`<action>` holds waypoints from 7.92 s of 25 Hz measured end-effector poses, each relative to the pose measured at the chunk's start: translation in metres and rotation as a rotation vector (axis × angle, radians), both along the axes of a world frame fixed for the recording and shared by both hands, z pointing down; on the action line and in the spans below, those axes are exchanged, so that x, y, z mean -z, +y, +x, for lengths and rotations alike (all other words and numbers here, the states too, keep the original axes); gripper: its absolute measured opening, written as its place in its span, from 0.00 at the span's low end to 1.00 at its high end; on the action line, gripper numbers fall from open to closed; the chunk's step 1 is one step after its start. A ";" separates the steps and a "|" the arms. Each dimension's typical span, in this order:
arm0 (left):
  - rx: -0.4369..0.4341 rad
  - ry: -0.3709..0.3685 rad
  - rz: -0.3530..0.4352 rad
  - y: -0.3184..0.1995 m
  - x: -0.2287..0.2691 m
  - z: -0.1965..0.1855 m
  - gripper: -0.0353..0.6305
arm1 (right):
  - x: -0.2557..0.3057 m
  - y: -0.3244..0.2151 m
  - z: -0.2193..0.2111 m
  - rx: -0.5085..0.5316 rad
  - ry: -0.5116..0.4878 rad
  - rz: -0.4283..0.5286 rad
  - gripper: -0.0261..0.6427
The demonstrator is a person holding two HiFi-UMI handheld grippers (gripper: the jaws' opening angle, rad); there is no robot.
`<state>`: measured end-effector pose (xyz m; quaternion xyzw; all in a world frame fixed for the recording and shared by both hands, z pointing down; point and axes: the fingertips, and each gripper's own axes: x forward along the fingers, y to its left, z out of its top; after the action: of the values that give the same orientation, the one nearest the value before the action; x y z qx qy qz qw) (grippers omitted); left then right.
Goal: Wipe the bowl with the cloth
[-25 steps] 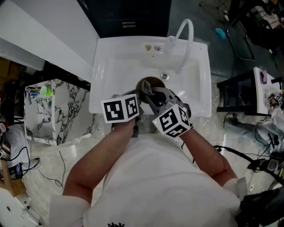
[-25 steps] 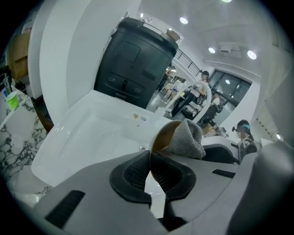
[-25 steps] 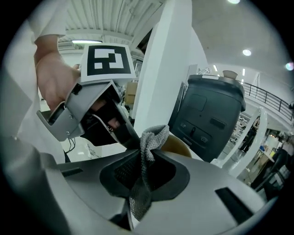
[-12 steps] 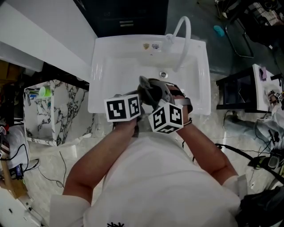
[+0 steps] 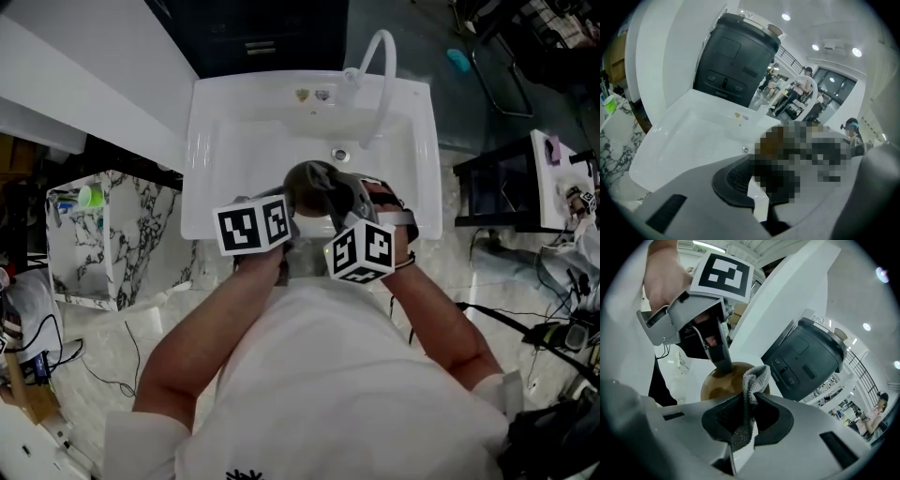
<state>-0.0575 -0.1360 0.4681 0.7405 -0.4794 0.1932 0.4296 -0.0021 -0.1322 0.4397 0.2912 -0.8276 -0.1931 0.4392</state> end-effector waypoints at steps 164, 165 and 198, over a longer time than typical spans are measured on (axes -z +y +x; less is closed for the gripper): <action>-0.810 0.604 0.246 0.068 0.095 0.047 0.08 | 0.072 0.047 0.013 0.384 -0.305 -0.183 0.11; -0.808 0.614 0.255 0.067 0.098 0.047 0.08 | 0.070 0.049 0.012 0.388 -0.305 -0.188 0.11; -0.573 0.648 0.248 0.025 0.081 0.008 0.08 | 0.069 0.114 0.012 0.516 -0.330 -0.377 0.11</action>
<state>-0.0491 -0.1114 0.3873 0.9115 -0.1152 0.0037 0.3948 0.0096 -0.0183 0.3708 0.0136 -0.9547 -0.0920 0.2825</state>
